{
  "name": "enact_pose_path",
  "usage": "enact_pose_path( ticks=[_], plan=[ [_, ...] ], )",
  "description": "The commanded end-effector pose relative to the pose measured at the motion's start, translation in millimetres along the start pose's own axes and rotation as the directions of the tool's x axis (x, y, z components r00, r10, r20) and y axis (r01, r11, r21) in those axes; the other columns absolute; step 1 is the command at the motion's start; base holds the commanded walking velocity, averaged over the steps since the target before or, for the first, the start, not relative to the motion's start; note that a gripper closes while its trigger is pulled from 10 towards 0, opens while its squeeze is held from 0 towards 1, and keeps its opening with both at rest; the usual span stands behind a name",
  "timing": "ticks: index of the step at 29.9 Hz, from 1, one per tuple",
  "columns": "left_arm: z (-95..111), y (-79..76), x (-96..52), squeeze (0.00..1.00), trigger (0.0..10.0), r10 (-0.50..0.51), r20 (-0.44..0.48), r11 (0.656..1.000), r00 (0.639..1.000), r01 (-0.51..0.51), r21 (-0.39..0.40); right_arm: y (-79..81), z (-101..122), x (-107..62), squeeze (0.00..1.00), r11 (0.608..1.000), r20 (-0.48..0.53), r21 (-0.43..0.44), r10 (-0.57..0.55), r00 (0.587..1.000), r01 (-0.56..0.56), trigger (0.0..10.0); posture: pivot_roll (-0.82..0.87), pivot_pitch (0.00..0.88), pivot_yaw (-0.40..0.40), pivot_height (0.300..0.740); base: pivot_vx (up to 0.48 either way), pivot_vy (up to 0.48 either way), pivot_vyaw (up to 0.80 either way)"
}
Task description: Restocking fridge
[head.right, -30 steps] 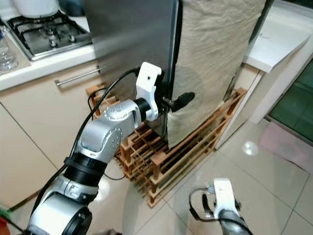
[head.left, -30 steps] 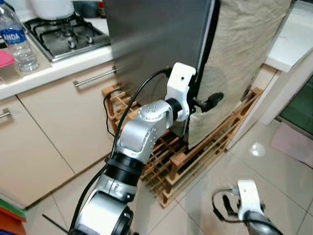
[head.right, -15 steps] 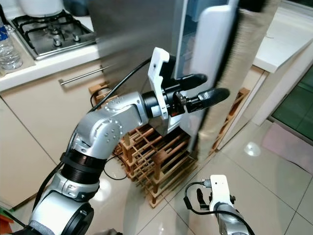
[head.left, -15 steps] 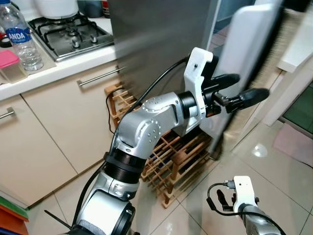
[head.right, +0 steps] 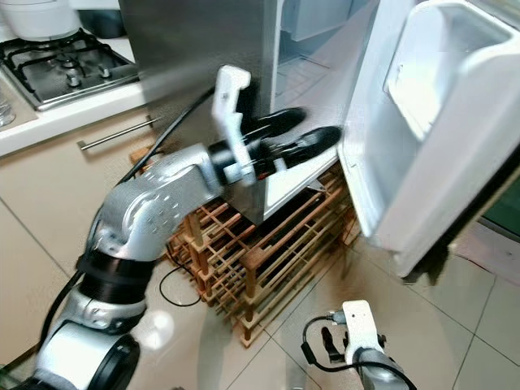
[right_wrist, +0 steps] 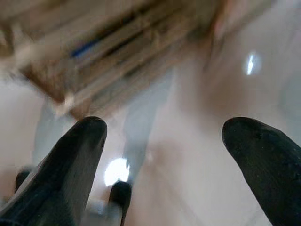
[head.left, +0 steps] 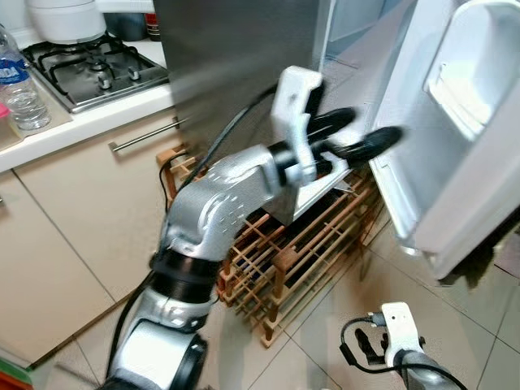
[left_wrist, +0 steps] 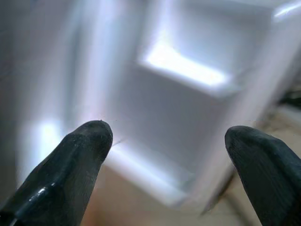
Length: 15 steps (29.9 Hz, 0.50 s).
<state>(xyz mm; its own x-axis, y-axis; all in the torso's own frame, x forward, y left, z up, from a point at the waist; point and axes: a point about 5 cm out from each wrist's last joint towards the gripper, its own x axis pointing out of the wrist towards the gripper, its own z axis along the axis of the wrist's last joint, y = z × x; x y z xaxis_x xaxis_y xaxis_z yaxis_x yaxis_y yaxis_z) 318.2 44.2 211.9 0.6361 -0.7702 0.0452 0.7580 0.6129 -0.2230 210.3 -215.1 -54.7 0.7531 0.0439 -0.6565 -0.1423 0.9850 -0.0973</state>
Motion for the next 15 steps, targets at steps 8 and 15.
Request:
enact_pose_path(
  ticks=[8, 15],
  plan=[
    [-18, 59.2, -61.9, 0.00, 10.0, 0.515, 0.088, 0.856, 0.853, -0.517, -0.003, 22.7, 101, 5.8, 0.00, 0.998, 0.396, 0.026, 0.048, 0.917, -0.063, 10.0, 0.00, 0.000, -0.006, 0.740, 0.000, 0.000, 0.00],
    [-33, 67.4, -88.2, 0.00, 10.0, 0.626, 0.125, 0.752, 0.770, -0.638, 0.165, 23.2, 119, -14.4, 0.00, 0.997, 0.500, 0.049, 0.022, 0.866, -0.053, 10.0, 0.01, 0.000, -0.009, 0.740, 0.000, 0.000, 0.00]
  ],
)
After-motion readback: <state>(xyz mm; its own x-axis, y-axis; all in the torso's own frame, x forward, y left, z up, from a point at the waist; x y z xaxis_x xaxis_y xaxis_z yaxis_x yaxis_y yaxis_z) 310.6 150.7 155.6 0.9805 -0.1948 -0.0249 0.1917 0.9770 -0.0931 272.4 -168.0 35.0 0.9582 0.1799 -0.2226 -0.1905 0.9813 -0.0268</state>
